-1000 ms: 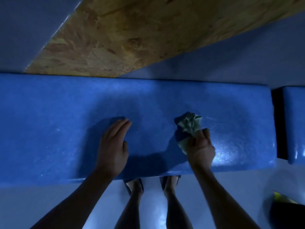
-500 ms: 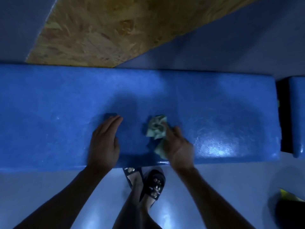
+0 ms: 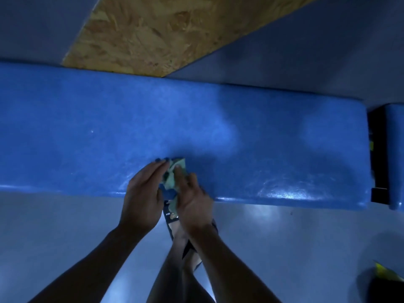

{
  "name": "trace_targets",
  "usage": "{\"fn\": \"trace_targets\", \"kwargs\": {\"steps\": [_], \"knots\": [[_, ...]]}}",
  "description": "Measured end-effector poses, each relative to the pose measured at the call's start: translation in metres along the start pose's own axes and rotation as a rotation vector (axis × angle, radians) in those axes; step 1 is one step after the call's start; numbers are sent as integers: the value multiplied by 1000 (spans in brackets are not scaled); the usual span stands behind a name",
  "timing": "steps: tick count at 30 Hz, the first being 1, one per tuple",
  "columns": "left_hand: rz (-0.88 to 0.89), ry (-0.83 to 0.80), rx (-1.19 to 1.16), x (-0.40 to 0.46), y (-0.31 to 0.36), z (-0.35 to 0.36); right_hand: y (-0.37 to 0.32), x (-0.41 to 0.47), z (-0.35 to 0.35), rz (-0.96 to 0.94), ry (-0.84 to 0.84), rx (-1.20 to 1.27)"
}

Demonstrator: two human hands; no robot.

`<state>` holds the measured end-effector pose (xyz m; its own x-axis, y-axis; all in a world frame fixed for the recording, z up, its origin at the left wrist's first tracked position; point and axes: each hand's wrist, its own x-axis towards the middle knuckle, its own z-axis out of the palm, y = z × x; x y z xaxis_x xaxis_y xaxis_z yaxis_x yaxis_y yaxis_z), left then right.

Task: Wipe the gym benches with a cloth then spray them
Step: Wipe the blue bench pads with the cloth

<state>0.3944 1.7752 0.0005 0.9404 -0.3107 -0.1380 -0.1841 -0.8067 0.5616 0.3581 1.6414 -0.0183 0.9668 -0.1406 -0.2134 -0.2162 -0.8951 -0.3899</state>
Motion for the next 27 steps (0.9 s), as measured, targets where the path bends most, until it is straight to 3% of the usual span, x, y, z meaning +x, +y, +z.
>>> {"fn": "trace_targets", "kwargs": {"steps": [4,10,13,15,19,23,25,27], "knots": [[-33,-19,-16,-17,8,-7,65,5,-32,-77,-15,-107],[-78,-83,-9,-34,4,0,182,-12,-104,275,18,-219],[-81,-68,-21,-43,5,-7,164,-18,-80,444,78,-138],[-56,-76,-30,-48,3,-11,124,-24,-49,436,120,-29],[-54,-102,1,-58,-7,-14,42,-39,-9,93,28,58],[-105,-102,-15,-62,-12,-18,61,-27,-37,-135,-121,-31],[-137,-78,-34,-63,-13,-21,100,-25,-55,-26,-64,-65],[-146,-62,-44,-63,-16,-22,142,-26,-79,247,41,-55]]}}
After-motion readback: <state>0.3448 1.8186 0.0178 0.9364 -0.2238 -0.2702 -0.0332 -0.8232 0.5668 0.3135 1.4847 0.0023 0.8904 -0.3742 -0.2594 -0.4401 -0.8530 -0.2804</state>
